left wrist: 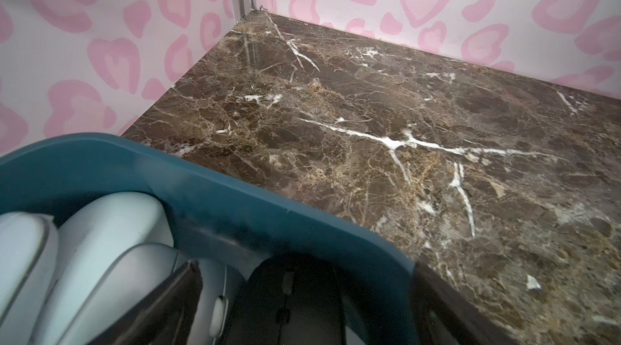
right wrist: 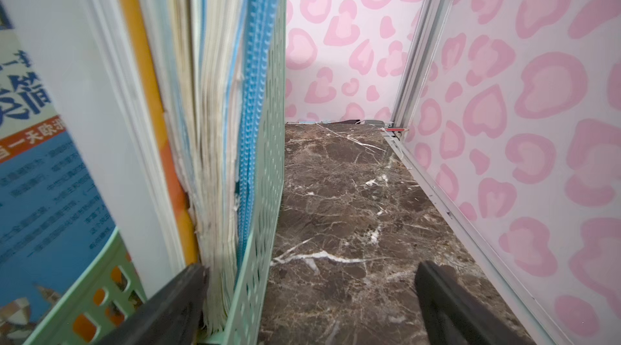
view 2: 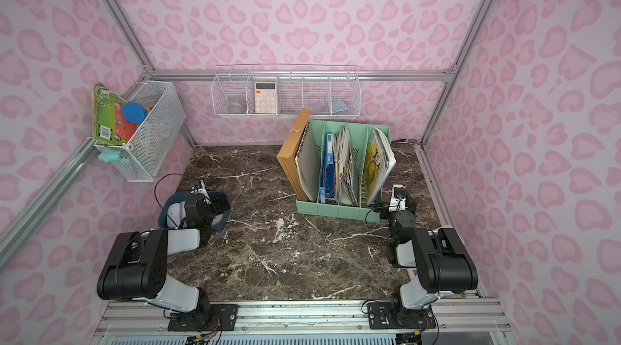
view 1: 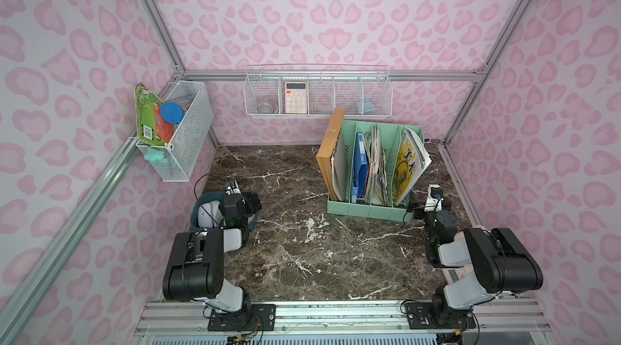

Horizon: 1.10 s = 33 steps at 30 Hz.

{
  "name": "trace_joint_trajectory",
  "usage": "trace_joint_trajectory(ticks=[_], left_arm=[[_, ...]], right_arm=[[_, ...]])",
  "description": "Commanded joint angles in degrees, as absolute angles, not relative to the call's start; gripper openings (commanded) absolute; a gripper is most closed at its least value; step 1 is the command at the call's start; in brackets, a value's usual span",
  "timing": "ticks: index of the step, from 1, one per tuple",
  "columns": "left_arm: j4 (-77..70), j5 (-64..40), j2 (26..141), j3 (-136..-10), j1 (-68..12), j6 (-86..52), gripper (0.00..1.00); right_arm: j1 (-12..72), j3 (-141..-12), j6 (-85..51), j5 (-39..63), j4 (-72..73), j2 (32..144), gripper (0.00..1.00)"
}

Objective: Take out the mouse from the storage box
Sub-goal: Move the storage box to the center of the board.

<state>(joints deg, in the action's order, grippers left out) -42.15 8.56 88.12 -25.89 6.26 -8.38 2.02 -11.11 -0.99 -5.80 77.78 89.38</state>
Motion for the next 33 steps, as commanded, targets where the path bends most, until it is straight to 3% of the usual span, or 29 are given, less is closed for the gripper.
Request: trace_joint_trajectory(ticks=[1,16,20,25,33], left_arm=[[-42.01,7.29,88.01,-26.0,6.24,-7.5,0.99],[-42.23,7.11,87.84,-25.76,6.34,-7.51,0.99],[-36.09,3.02,83.63,-27.84,5.99,-4.18,0.99],[-27.03,12.44,72.16,-30.17,-0.18,-2.54,1.0],[-2.37,7.56,61.1,-43.98,-2.1,-17.29,0.99]], right_arm=[[1.97,-11.53,-0.88,-5.73,77.44,89.26,1.0],[0.6,-11.59,-1.5,-3.46,77.25,89.03,1.0],[1.59,-9.58,-0.17,-4.63,76.76,83.48,1.0],[5.13,-12.93,2.21,-10.84,60.69,70.53,1.0],[6.07,-26.36,-8.11,-3.7,35.08,54.64,1.0]])
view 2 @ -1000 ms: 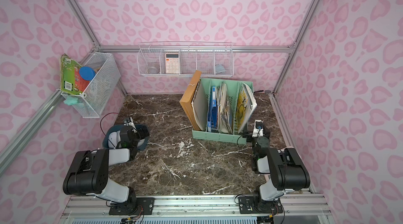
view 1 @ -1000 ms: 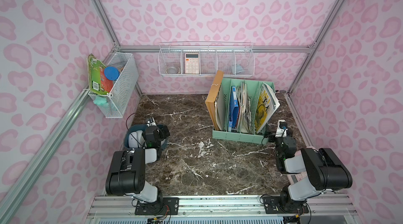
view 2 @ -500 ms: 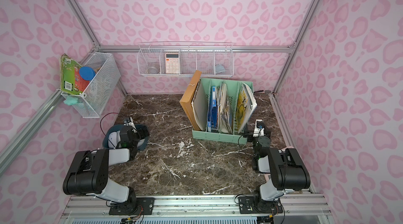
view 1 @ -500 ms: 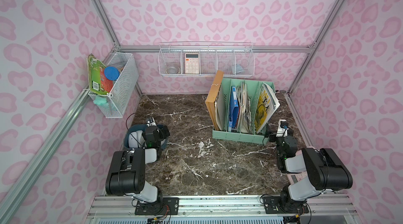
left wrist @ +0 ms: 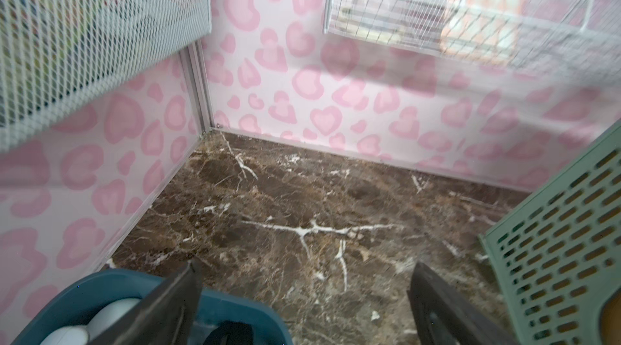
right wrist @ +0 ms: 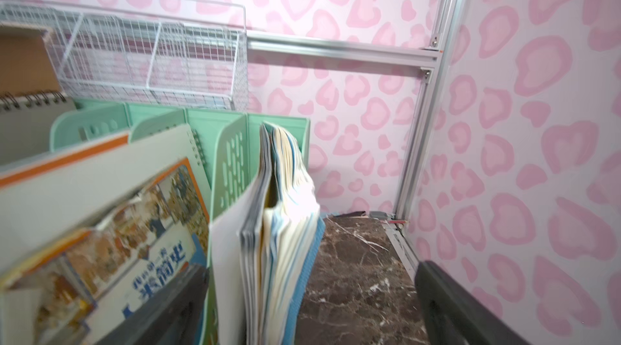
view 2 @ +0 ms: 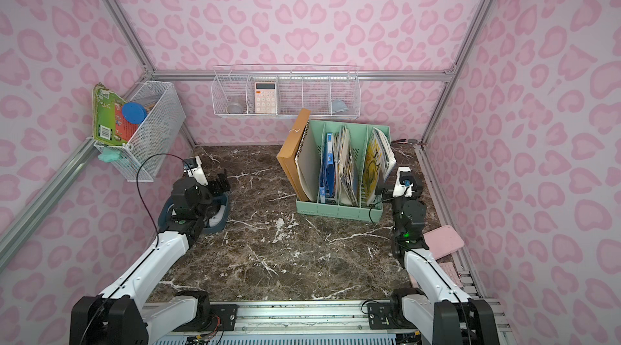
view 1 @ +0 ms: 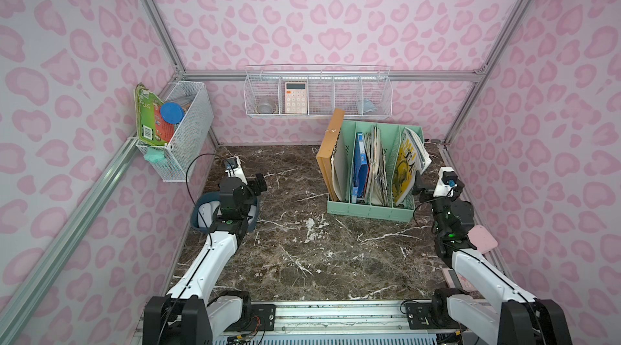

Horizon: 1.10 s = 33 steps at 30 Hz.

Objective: Take out the mouse from the storage box
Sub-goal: Move the storage box to the center of the board.

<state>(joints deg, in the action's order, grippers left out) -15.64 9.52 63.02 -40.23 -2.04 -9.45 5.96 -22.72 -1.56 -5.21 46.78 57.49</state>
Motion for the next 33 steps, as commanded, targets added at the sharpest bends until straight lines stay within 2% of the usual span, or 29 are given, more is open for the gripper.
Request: trace_joint_trajectory(ticks=[1,4,6,7,10,13,15,18,22,26,33], left_arm=[[3.37,7.54,60.22,-46.55,-2.11,-21.19,1.0],[15.04,7.0,57.49,-51.85,-2.11,-29.32,1.0],[23.68,10.06,55.55,-54.01,-2.02,-36.66,1.0],[28.68,12.59,54.51,-54.99,-1.88,-41.28,0.99],[34.19,13.99,51.36,-54.72,-1.58,-43.87,0.99],[39.67,19.28,49.17,-53.14,-1.05,-46.87,1.0],[40.25,17.06,48.5,-52.42,-0.53,-44.32,0.99],[40.44,10.6,49.04,-52.31,-0.44,-41.9,0.99],[40.05,1.82,53.18,-53.63,-0.66,-37.91,0.99],[44.72,0.77,59.27,-57.43,-2.43,-37.09,0.99],[45.63,-1.68,67.0,-58.36,-3.77,-36.91,0.99]], right_arm=[[6.06,-28.43,-10.92,-4.14,30.86,53.26,1.0],[5.98,-31.89,-21.08,-7.05,19.19,49.28,1.0],[5.09,-31.26,-31.67,-12.13,12.35,45.89,1.0],[3.34,-29.87,-35.57,-11.29,10.53,43.99,1.0],[-2.16,-27.01,-36.7,-0.16,9.94,40.28,1.0],[-2.04,-28.05,-34.38,1.59,5.99,39.62,1.0],[-1.41,-29.65,-32.49,2.54,3.6,40.01,1.0],[2.08,-31.83,-30.33,-0.07,0.26,41.1,1.0],[10.98,-33.57,-28.14,-7.57,-1.24,42.16,1.0],[19.49,-34.62,-27.28,-13.07,-1.14,44.03,1.0],[30.68,-34.11,-28.37,-15.19,-0.79,48.67,1.0]])
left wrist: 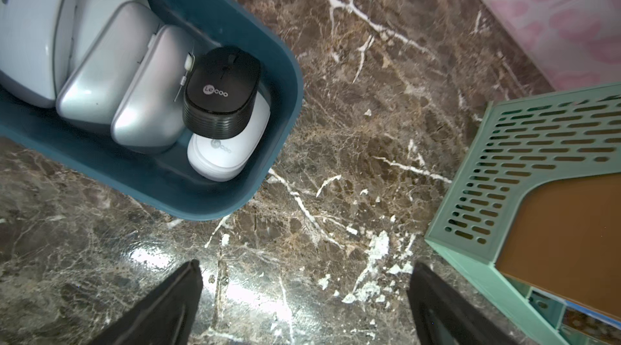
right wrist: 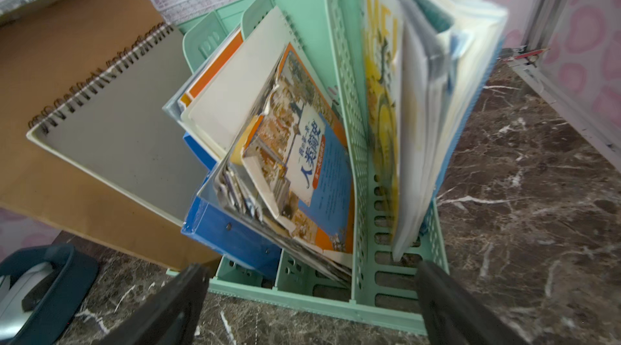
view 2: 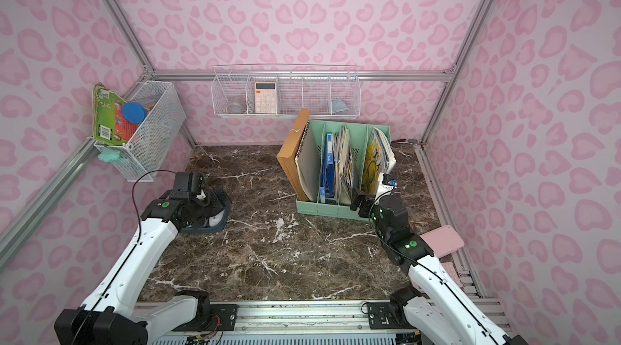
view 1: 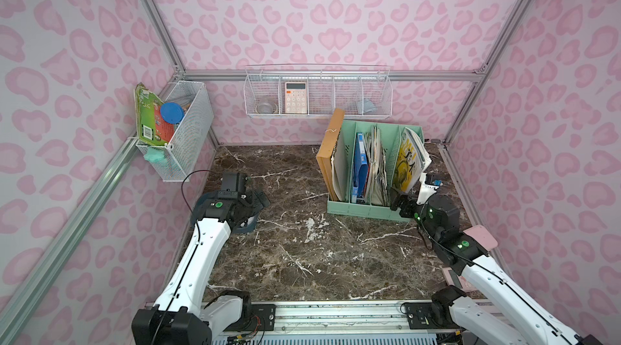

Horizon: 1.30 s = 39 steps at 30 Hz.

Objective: Take out the mouse from the storage box
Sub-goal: Move the storage box to the center of the board.

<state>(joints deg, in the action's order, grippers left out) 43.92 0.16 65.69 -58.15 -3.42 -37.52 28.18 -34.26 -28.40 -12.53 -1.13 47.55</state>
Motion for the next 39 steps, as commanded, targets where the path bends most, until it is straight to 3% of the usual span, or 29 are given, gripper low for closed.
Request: trace_joint_trajectory(ticks=[1,24,32,39], left_arm=[[45.46,-1.22,67.74,-58.27,-3.94,-36.87,0.99],[34.76,1.91,88.36,-61.82,-3.61,-37.73,0.99],[32.28,-4.03,91.51,-61.87,-4.05,-36.83,0.94],[32.08,-3.78,89.57,-60.45,-9.1,-36.74,0.91]], right_arm=[[32.42,-33.94,-28.47,-16.06,-0.65,49.31,1.0],[45.82,-32.09,-30.09,-20.96,1.76,53.05,1.0],[46.41,-31.48,-30.58,-21.45,1.14,52.25,1.0],[47.49,-31.32,-31.53,-21.71,1.05,53.07,1.0]])
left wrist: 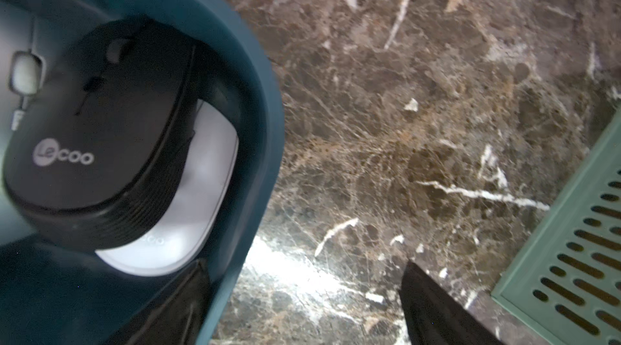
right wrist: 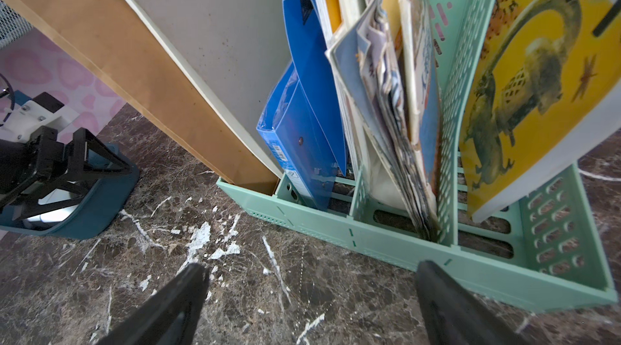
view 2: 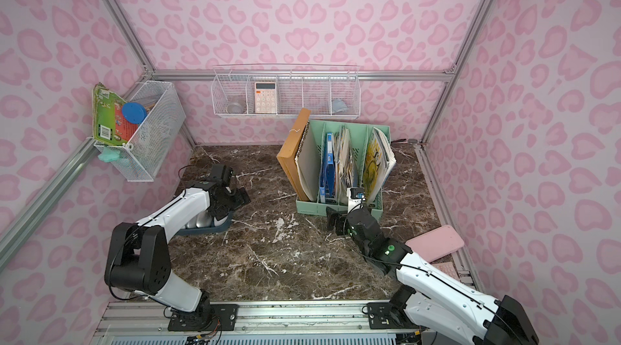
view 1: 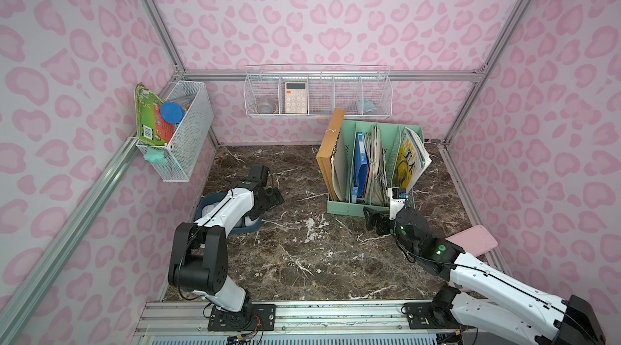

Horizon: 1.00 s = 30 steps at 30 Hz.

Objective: Take out the mouse from the storage box
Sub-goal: Move the storage box to the center of the board.

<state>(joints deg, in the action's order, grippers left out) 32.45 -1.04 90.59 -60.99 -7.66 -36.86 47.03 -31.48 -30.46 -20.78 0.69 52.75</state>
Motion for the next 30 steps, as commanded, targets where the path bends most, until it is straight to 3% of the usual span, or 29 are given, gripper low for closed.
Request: trace_joint_trajectory(ticks=[1,18,23,30], left_arm=[[32.08,-3.57,89.31,-60.18,-9.84,-36.74,0.9],[30.6,-1.34,77.2,-48.87,-23.47,-40.83,0.7],[28.88,-1.78,74.12,-45.79,-28.32,-42.63,0.58],[27.12,-0.64,72.73,-42.12,-35.21,-46.05,0.54]], right_arm=[[47.7,-31.42,-31.7,-21.77,0.96,53.32,1.0],[56.21,-34.31,-34.86,-26.96,-0.24,59.77,1.0],[58.46,-36.11,-36.6,-28.78,-1.45,62.49,1.0],[60.47,-37.53,-41.89,-31.31,-4.87,64.68,0.99]])
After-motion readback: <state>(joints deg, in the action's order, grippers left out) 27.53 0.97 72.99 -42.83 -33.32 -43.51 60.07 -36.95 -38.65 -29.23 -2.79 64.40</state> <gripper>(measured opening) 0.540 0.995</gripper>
